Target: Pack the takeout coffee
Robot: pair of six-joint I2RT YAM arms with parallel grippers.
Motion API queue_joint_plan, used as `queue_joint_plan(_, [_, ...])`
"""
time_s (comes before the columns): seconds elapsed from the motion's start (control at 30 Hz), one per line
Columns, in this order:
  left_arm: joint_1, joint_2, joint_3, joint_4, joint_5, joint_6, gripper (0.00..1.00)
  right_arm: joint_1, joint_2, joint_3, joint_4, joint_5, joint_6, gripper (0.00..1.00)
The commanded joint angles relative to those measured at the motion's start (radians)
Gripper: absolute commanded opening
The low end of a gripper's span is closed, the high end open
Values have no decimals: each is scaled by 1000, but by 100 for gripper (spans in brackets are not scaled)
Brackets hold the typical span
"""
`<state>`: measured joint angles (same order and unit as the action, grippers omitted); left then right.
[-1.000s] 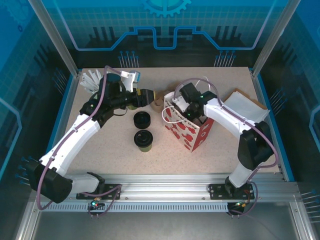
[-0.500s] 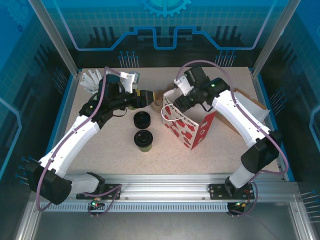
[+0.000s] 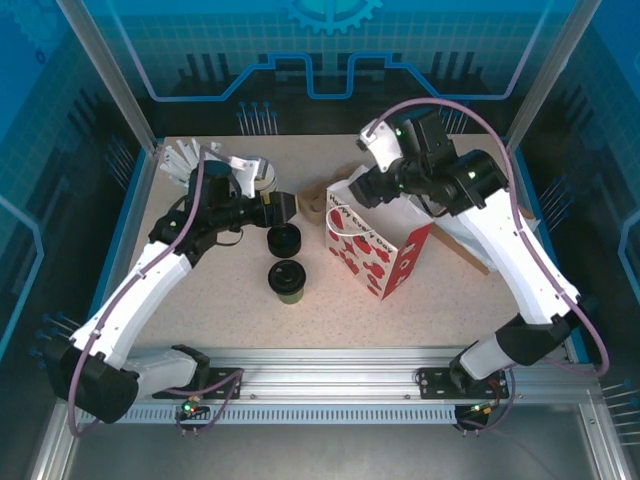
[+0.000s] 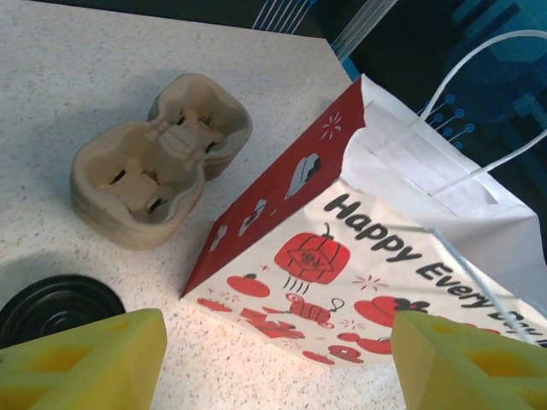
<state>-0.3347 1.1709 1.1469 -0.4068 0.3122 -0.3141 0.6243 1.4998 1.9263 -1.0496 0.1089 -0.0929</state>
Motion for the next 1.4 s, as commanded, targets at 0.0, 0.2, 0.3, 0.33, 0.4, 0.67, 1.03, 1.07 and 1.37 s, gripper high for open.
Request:
queue_joint_plan(0.0, [50,-72,-31,-109,-4,-22,73,143,-13,24,-9,-31,8,80])
queue_joint_plan(0.2, [273,-188,-114,-269,65,-34,79,370,113,28,-18,-4,1,82])
queue_joint_plan(0.3, [367,-219,-169,-281,117,-38,83,425,193,38,-20,-34,10,83])
queue_joint_plan(0.33, [389,-225,-190,-280,125,-39,84,434,223,38,-20,-54,18,84])
queue_joint_plan(0.4, [422,-235,-218,-279,131,-31,87,449,279,47,-34,-67,21,88])
queue_joint_plan(0.67, [474,-254,-288,-251,50,1,96,438,432,35,-57,-44,19,95])
queue_joint_plan(1.03, [475,-240,-292,-216,72,8,98,415,550,77,-117,-35,4,99])
queue_joint_plan(1.07, [474,-240,-294,-214,80,6,97,413,556,82,-121,-28,3,99])
queue_joint_plan(1.37, [475,-238,-296,-203,98,7,97,414,615,131,-157,-5,-13,96])
